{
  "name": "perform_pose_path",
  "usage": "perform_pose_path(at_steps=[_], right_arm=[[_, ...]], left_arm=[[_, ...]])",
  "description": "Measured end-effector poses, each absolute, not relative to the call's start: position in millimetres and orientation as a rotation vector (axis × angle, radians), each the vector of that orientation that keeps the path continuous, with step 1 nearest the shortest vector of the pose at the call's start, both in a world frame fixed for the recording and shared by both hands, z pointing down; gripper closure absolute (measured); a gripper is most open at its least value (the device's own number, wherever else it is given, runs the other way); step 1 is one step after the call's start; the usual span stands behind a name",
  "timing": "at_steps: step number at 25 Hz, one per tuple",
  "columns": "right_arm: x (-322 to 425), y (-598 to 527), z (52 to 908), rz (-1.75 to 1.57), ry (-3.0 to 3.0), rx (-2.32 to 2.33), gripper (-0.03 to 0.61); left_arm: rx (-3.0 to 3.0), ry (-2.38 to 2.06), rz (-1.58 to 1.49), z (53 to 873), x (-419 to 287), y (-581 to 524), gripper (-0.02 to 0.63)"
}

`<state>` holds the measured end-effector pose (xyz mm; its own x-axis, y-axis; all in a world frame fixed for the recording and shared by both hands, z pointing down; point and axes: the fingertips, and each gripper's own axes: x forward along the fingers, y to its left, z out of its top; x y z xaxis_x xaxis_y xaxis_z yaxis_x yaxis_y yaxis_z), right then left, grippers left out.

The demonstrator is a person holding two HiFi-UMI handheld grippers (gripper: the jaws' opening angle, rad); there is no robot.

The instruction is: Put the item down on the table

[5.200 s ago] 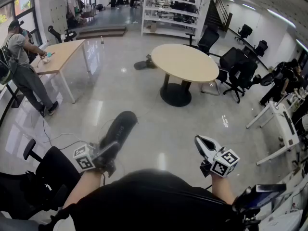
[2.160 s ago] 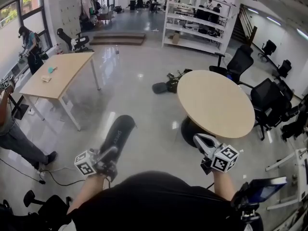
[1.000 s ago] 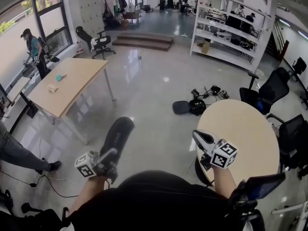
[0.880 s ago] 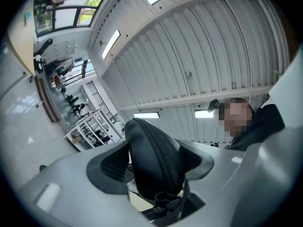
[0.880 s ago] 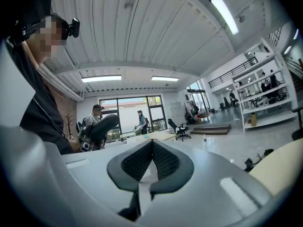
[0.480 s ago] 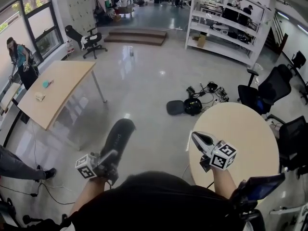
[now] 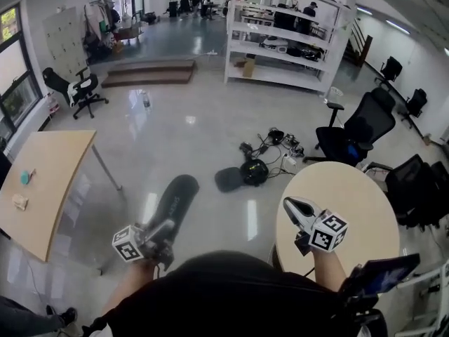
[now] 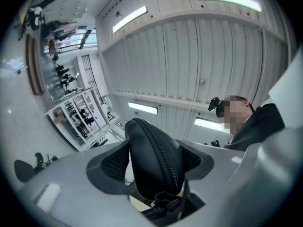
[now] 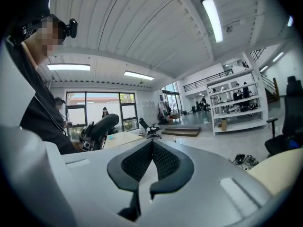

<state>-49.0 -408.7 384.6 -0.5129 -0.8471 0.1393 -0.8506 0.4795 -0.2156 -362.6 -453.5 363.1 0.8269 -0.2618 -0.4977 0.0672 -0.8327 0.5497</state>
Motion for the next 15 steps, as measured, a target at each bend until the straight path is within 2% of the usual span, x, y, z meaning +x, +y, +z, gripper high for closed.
perform_pose_path(at_steps=[8, 15], right_arm=[[-55, -471, 386, 0.418, -2.509, 1.78, 0.565], [4, -464, 401, 0.517, -2.316, 2.029, 0.565]], left_arm=[[2.411, 0.078, -0.697, 369, -363, -578, 0.316], [2.333, 0.243, -0.591, 383, -298, -626, 0.317]])
